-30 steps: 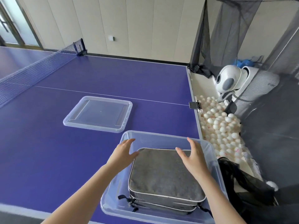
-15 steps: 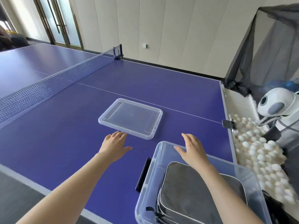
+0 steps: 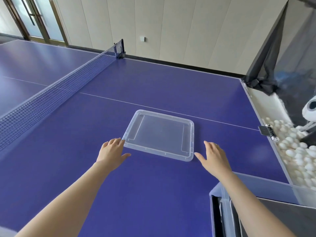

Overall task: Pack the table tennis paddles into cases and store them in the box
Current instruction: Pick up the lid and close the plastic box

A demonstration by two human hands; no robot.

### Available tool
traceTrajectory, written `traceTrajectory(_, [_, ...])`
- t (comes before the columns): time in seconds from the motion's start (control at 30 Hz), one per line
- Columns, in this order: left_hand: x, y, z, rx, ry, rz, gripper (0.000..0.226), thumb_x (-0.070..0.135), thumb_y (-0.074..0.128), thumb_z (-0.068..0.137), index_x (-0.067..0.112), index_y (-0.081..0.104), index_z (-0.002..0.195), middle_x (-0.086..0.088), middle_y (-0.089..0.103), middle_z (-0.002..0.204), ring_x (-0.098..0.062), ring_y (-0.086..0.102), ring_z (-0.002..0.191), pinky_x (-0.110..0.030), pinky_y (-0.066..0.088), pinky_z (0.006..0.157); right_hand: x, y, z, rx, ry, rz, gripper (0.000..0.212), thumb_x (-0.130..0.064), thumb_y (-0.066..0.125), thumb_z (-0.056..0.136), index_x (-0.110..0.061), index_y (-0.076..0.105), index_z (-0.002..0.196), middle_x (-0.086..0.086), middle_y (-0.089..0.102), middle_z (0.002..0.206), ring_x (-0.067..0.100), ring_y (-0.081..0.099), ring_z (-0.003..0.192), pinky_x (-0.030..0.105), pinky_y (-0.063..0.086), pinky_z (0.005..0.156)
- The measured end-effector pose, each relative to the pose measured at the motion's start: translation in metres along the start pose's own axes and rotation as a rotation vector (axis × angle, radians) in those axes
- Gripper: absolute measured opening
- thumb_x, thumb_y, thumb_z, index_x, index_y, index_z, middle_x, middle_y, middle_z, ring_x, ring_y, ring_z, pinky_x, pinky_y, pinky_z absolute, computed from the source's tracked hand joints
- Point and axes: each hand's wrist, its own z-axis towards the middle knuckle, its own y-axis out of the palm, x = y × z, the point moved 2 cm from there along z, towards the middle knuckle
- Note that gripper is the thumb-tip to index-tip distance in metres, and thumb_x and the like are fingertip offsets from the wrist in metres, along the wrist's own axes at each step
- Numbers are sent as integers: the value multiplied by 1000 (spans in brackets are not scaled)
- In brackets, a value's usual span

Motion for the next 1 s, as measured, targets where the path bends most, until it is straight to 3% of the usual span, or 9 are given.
traceTrajectory(0.33, [-47,45,107,-52,-7,-43,71,60,43,93,14,32,145,0,39,149,-21,33,139,-33,25,111,-7,43,69,-120,207,8,72,-54,40,95,-5,27,146,11,40,146,25,38,134,34,37,103])
traceTrajectory(0.6, [-49,93,194,-67,-75,-64,86,66,44,88,10,23,150,-3,27,156,-21,17,146,-37,18,116,5,101,139,-162,268,3,72,-56,39,94,-3,31,142,12,41,144,26,36,134,35,36,104])
traceTrajectory(0.8, [-41,130,228,-92,-199,-170,98,73,41,83,8,14,152,-6,11,161,-23,3,149,-41,9,119,15,147,163,-199,351,-48,76,-60,35,93,-4,29,144,11,30,151,29,19,143,43,24,114])
traceTrajectory(1.0, [-35,153,230,-43,-252,-321,90,66,52,82,9,27,147,-7,13,160,-25,5,149,-42,8,119,10,170,161,-165,375,57,72,-52,41,95,-2,27,145,14,21,155,30,10,146,43,16,117])
